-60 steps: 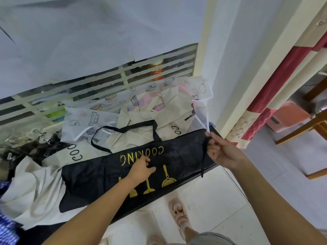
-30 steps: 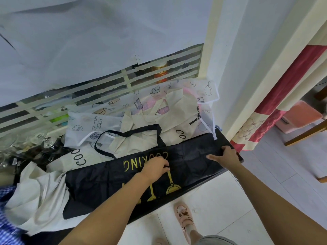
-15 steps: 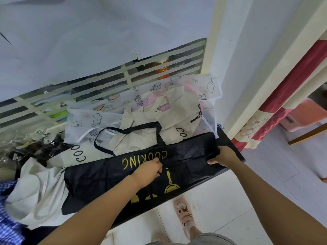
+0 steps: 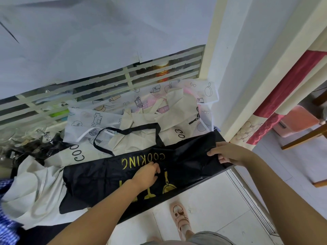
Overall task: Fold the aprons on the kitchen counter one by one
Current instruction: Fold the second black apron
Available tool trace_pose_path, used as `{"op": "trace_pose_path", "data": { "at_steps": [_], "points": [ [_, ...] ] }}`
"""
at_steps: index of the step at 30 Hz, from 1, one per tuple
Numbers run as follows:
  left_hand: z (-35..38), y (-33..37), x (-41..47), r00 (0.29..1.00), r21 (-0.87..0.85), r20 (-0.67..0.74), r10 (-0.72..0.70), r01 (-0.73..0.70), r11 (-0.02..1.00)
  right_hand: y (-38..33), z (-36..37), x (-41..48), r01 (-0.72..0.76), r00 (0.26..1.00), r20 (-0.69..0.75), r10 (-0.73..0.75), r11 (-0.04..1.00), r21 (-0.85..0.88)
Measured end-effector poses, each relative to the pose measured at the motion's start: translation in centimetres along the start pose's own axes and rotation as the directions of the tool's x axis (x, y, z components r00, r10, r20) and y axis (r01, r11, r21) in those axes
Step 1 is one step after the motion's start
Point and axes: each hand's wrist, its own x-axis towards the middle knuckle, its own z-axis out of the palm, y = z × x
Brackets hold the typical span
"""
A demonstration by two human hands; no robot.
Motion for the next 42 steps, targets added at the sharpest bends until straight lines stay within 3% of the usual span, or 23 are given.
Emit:
{"op": "trace_pose_path", "data": {
  "at_steps": [5, 8, 11, 14, 18, 22, 25, 27, 29, 33, 35, 38, 40, 42],
  "points": [
    [-0.4, -0.9, -1.2, 0.999, 0.01, -0.039, -0.028, 0.028, 1.0, -5.3, 4.2, -3.5, 0.1, 0.977, 0.203, -0.063, 0.979, -0.176],
    [-1.0, -1.7, -2.1, 0.997, -0.188, -0.012, -0.072, 0.068, 0.98, -8.0, 8.4, -4.4, 0.17, 0.956, 0.281, -0.084, 0.939, -0.3],
    [-2.9, -2.2, -4.0, 0.99, -0.436, 0.037, -0.139, 0.141, 0.889, -9.7, 12.6, -4.6, 0.211, 0.95, 0.292, -0.109, 0.914, -0.348],
    [-5.5, -3.2, -6.9, 0.979, -0.685, 0.065, -0.193, 0.184, 0.705, -11.0, 17.1, -5.0, 0.291, 0.943, 0.254, -0.214, 0.903, -0.317],
    [-9.1, -5.9, -12.6, 0.938, -0.955, 0.081, -0.338, 0.171, 0.244, -12.2, 24.6, -3.5, 0.375, 0.922, 0.212, -0.325, 0.884, -0.278],
    [-10.5, -10.0, -18.0, 0.859, -0.995, 0.054, -0.508, 0.005, -0.098, -11.3, 32.2, 1.6, 0.429, 0.902, 0.214, -0.375, 0.835, -0.344],
    [-9.3, -13.2, -20.2, 0.754, -0.974, 0.106, -0.649, -0.052, -0.219, -9.0, 36.5, 5.2, 0.459, 0.884, 0.347, -0.313, 0.719, -0.522],
    [-8.0, -14.2, -20.6, 0.689, -0.976, 0.142, -0.711, -0.021, -0.216, -6.8, 37.8, 6.8, 0.47, 0.878, 0.425, -0.221, 0.571, -0.674],
    [-6.2, -15.2, -20.0, 0.605, -0.988, 0.148, -0.783, 0.049, -0.149, -4.7, 37.6, 7.9, 0.474, 0.88, 0.425, -0.214, 0.465, -0.748],
    [-3.6, -15.8, -18.9, 0.506, -0.971, 0.073, -0.859, 0.234, 0.056, -2.4, 34.2, 8.9, 0.541, 0.824, 0.385, -0.416, 0.375, -0.753],
    [-2.8, -16.3, -18.7, 0.454, -0.951, 0.07, -0.888, 0.298, 0.078, -1.5, 31.7, 9.6, 0.575, 0.738, 0.395, -0.548, 0.203, -0.793],
    [-1.8, -17.4, -18.4, 0.424, -0.943, 0.079, -0.902, 0.326, 0.071, -0.5, 28.0, 10.9, 0.541, 0.671, 0.451, -0.589, -0.028, -0.84],
    [-1.2, -17.7, -18.2, 0.419, -0.94, 0.054, -0.906, 0.328, 0.095, -0.6, 26.0, 11.7, 0.494, 0.679, 0.412, -0.608, -0.037, -0.868],
    [-0.7, -17.9, -18.0, 0.414, -0.935, 0.012, -0.91, 0.327, 0.137, -0.9, 24.6, 12.5, 0.463, 0.696, 0.292, -0.656, 0.099, -0.881]
  ]
}}
